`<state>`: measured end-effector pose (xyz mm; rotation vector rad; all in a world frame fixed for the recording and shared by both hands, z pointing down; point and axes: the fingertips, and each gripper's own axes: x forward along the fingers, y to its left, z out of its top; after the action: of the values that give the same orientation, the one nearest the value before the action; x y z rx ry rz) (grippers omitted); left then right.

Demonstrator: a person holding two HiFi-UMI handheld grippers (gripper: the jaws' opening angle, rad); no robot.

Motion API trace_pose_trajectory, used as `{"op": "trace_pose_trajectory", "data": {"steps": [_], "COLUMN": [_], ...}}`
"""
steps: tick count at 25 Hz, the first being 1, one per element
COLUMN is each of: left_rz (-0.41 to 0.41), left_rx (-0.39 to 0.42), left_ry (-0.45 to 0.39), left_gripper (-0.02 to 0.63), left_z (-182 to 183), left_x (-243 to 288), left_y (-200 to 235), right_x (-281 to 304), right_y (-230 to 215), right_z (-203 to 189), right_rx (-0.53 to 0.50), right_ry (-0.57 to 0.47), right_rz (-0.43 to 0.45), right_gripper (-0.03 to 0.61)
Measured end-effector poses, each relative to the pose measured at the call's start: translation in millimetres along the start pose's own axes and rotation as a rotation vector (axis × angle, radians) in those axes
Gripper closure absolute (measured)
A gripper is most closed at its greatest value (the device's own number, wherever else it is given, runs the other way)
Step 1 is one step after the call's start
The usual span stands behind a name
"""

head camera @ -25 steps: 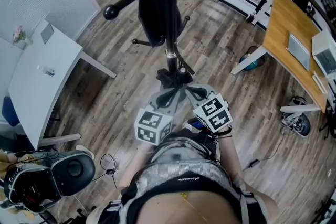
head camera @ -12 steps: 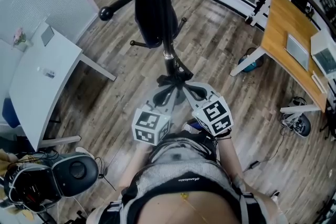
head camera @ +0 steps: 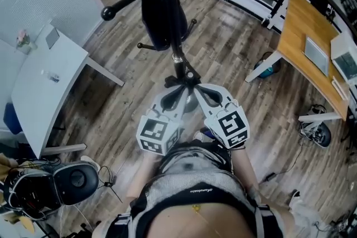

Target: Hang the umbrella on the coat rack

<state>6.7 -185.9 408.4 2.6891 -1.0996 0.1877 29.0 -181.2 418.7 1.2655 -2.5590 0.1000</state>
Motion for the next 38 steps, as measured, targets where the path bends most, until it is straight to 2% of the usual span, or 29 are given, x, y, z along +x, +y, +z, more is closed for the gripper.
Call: {"op": "trace_pose_trajectory", "data": {"steps": [8, 13, 26, 34, 38], "left_rz": [0.022, 0.033, 0.067, 0.063, 0.07], "left_rx": [0.008, 0.009, 0.044, 0.072, 0.085], "left_ry": [-0.099, -0.139, -0.189, -0.186, -0.188], "left_gripper": [0.598, 0.598, 0.598, 0.598, 0.598], "left_z": [30, 41, 58, 61, 59], "left_x": [-3, -7, -14, -13, -13], "left_y": [-11, -14, -22, -40, -44], "right_x": [-16, -19, -34, -45, -47], "right_y": [-8, -7, -9, -14, -10], "right_z": [24, 35, 57, 54, 47], "right_rx": [0.067, 0.046, -0.022, -0.074, -0.065], "right_ry": [-0.114, -0.138, -0.177, -0.164, -0.145], "right_rz": [-0.011, -0.019, -0.001, 0.018, 0.039], "right_gripper": [0.575, 0.575, 0.575, 0.575, 0.575]}}
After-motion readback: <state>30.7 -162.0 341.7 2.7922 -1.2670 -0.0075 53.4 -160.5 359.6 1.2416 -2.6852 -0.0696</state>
